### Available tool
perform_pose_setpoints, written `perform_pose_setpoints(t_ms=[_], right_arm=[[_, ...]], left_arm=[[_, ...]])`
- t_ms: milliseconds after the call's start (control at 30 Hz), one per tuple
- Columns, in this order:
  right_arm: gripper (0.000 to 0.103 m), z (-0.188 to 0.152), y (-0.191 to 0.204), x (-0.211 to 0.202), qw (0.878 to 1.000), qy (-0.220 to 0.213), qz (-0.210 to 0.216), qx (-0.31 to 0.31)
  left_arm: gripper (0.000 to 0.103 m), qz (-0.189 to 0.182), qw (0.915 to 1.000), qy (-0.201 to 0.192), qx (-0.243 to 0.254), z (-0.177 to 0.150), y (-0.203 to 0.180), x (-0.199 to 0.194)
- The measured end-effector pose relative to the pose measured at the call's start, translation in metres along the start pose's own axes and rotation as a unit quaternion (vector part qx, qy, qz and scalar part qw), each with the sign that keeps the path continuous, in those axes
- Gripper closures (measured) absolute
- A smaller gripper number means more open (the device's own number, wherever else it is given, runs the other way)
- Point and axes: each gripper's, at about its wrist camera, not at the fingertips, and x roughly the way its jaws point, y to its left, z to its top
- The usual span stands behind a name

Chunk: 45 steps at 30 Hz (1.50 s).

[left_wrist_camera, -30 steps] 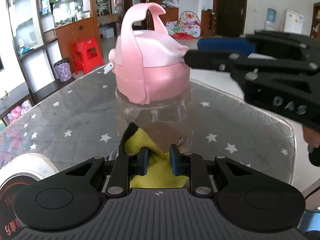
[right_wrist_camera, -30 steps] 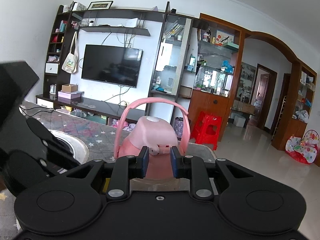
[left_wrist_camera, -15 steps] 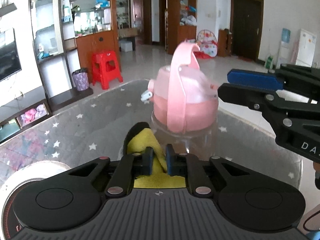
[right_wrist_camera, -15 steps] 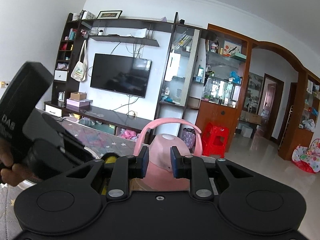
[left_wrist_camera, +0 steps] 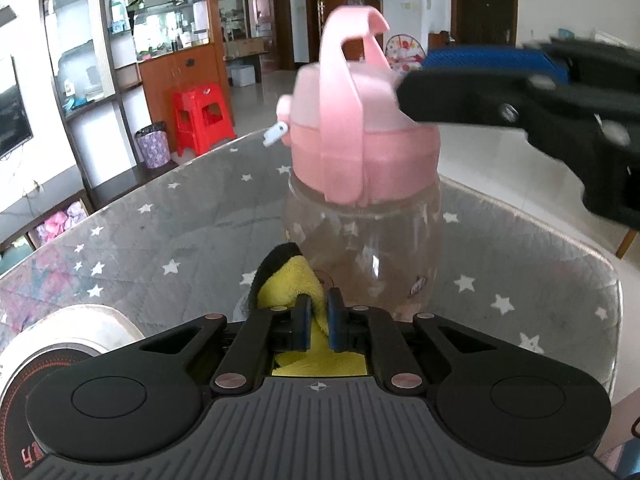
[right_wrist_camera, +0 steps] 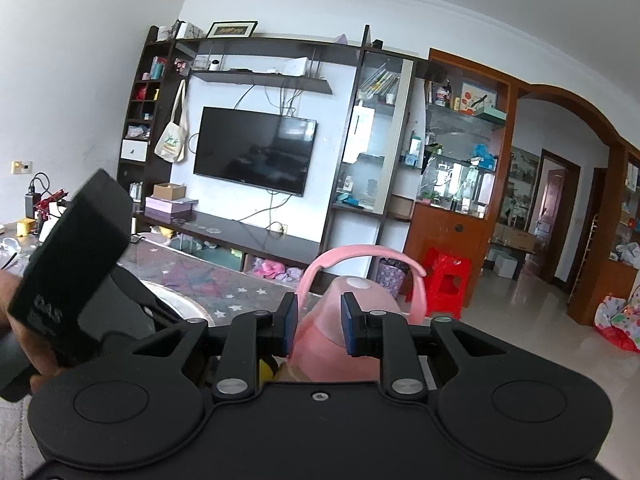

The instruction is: Clean container

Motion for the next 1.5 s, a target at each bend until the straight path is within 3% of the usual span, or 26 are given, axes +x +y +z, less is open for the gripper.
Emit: perform_pose_setpoints(t_ms=[433,500,967,1500], right_arm=[[0.079,0.0,-0.001,0.016,0.999,0.014,0.018,0.023],[0.088,-0.001,-0.002,0.018,0.999,0.017,0.02,0.02],[0.093,-0.012,0.005,0.019,0.998,0.035,0.036,0.024],[0.093,0.007,-0.047,-0.015,0.994,0.058,0.086,0.021]], left_arm=[[0.095,0.002,0.9998,0.008,-0.02,-0.01,0.012,0.0],[0.095,0.004,0.9997,0.008,-0.023,-0.011,0.013,-0.001],[0.095,0.014,0.9993,0.011,-0.033,-0.015,0.021,-0.008],[0.095,0.011,0.9992,-0.021,-0.032,0.008,0.022,-0.035]])
